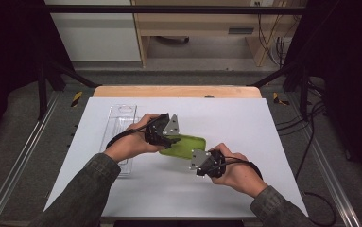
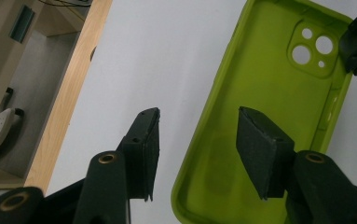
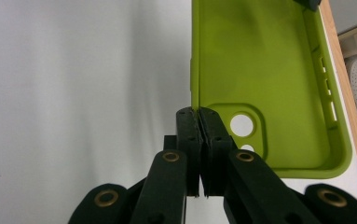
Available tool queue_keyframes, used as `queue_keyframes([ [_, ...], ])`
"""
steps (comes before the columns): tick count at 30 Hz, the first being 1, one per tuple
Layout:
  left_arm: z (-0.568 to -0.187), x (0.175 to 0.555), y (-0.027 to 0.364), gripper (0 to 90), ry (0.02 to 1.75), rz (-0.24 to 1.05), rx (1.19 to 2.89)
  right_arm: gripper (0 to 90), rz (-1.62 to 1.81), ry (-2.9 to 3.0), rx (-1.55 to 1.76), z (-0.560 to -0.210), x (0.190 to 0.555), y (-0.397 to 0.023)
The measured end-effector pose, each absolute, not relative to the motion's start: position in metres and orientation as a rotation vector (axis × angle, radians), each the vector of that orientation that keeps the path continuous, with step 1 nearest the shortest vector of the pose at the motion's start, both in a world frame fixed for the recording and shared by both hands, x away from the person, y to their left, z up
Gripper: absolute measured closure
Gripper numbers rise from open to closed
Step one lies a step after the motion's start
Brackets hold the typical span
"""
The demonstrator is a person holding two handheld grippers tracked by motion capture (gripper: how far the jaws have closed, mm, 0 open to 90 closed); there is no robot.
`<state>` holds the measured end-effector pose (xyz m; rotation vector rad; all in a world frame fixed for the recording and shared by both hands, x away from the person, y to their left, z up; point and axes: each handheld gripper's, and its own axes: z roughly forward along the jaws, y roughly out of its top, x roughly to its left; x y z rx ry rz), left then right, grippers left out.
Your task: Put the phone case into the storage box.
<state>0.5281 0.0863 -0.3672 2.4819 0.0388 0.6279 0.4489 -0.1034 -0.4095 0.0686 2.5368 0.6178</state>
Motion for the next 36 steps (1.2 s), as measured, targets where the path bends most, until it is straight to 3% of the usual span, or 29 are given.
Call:
queue_keyframes([
  [36, -0.366, 0.528, 0.071, 61.5, -0.074, 0.601, 2.561, 87.9, 0.593, 2.524, 0.012, -0.406, 0.444, -0.095],
])
